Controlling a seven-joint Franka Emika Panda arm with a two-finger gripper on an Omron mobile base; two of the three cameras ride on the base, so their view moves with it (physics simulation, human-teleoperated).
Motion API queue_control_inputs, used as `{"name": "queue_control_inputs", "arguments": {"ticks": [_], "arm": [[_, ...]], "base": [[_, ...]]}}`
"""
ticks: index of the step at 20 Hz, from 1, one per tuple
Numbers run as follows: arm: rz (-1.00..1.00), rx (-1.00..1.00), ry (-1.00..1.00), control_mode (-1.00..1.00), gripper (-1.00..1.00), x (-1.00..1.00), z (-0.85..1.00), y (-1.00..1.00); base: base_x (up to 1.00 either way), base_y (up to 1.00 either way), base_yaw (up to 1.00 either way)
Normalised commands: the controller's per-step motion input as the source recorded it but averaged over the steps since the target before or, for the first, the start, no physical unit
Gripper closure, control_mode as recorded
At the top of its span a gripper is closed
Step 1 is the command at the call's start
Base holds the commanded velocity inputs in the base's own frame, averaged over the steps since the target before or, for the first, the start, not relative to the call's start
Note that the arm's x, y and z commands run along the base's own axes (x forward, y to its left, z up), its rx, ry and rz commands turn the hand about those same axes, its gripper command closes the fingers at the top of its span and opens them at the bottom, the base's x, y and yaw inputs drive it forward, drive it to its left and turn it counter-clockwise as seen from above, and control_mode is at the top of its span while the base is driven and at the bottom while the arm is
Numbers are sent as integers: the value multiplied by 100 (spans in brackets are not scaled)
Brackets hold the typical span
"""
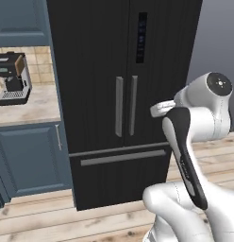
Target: Take the donuts from the fridge and place them on the empty tray on the dining counter.
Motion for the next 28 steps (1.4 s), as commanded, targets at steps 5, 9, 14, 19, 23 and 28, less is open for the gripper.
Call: {"name": "queue_control_inputs", "arguments": {"ticks": [5,9,14,19,23,28], "arm": [[0,0,1,-100,-100,100,-42,-4],[0,1,0,-100,-100,94,-58,-20],[0,0,-6,-100,-100,85,-43,-13],[0,0,-1,-100,-100,92,-24,0],[0,0,5,-100,-100,93,-6,0],[0,0,4,-100,-100,83,-9,0]], "base": [[0,0,0],[0,0,0],[0,0,0],[0,0,0],[0,0,0],[0,0,0]]}}
